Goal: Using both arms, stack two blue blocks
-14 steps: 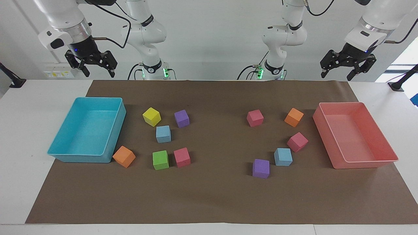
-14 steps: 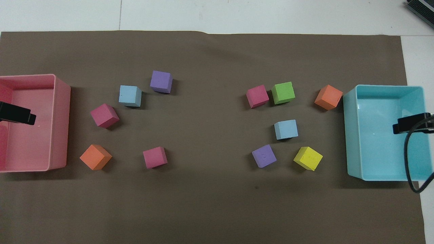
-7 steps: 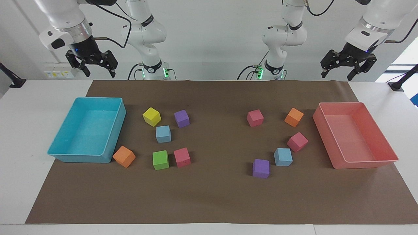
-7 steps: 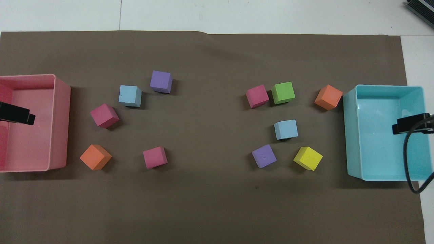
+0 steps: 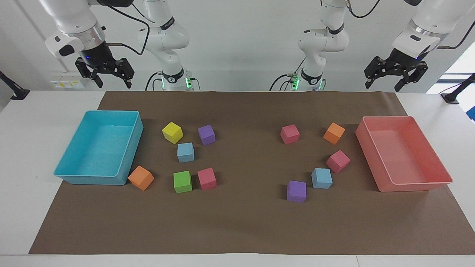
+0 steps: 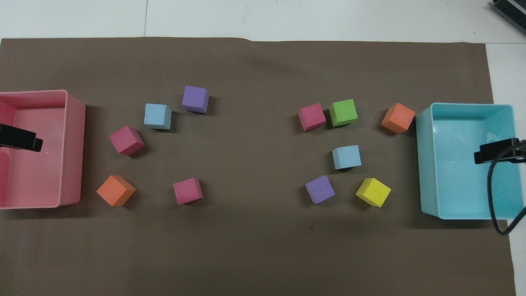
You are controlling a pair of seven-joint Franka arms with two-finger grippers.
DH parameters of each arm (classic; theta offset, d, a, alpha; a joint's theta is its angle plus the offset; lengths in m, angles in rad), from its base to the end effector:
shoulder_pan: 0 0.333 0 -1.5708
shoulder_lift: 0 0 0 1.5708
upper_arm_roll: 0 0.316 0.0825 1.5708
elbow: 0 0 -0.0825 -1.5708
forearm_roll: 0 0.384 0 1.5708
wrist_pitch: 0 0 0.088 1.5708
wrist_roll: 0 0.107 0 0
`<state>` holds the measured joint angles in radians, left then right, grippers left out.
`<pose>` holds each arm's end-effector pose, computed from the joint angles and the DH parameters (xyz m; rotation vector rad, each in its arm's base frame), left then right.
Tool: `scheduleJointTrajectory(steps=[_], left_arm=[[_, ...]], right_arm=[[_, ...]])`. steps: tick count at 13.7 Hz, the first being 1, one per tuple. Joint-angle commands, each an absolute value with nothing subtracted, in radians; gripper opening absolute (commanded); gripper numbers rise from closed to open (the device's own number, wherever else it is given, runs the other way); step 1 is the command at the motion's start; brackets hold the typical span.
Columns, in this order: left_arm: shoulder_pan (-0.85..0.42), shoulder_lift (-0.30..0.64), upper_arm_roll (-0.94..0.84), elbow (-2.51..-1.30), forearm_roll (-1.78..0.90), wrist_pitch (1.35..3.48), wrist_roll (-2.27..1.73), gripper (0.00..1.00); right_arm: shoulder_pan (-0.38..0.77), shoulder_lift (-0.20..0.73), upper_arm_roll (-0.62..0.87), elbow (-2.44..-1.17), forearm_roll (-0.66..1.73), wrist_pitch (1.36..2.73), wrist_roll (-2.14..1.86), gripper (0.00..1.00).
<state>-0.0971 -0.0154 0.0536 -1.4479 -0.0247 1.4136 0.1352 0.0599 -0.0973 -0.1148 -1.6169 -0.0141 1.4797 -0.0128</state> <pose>0.5319 -0.0258 0.6763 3.1024 -0.2837 -0.0276 0.5135 -0.0331 0.6468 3.1387 -0.0664 -0.0638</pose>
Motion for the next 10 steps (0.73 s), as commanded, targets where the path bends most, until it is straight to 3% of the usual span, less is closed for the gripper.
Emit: scheduleJointTrajectory(steps=[1,10], left_arm=[[-0.084,-0.043,0.048,-1.479,-0.031,1.417,0.132,1.0],[-0.083,-0.049,0.048,-1.488,-0.031,1.42,0.13,1.0]], right_arm=[[0.061,-0.136,-0.114,-1.666,-0.023,1.502,-0.002,1.0],[0.09,-0.156,-0.11,-1.697,-0.023,1.516,0.002,1.0]])
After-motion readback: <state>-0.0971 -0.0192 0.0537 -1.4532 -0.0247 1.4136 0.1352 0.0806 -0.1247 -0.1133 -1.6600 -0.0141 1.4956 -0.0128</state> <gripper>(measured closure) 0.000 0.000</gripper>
